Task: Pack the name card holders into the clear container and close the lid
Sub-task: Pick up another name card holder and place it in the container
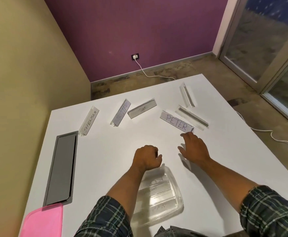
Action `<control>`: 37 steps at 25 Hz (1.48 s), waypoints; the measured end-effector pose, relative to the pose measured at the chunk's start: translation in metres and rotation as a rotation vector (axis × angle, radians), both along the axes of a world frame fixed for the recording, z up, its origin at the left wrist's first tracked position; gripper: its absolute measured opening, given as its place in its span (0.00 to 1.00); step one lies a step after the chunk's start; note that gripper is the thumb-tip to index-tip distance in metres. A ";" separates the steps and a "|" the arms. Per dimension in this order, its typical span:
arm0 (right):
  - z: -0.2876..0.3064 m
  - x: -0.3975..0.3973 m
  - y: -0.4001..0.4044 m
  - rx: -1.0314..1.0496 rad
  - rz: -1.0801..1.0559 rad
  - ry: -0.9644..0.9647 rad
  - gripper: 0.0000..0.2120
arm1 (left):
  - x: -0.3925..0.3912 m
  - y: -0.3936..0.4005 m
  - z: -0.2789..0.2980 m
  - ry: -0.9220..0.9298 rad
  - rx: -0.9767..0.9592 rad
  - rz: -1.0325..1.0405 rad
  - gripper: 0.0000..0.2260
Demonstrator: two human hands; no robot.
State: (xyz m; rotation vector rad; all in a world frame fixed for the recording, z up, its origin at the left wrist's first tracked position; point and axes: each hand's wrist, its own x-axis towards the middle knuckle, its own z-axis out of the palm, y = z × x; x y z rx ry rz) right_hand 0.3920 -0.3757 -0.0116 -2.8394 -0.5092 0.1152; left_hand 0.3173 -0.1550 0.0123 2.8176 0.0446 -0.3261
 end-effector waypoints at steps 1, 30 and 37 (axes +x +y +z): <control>-0.005 0.010 -0.005 -0.009 -0.033 0.035 0.27 | 0.010 -0.007 -0.002 0.039 -0.032 0.016 0.12; -0.060 0.075 -0.028 0.004 0.198 -0.026 0.33 | 0.121 -0.066 -0.057 0.296 -0.666 0.462 0.34; -0.041 0.020 0.026 0.179 0.267 -0.119 0.27 | 0.098 -0.053 -0.045 0.350 -1.487 0.950 0.24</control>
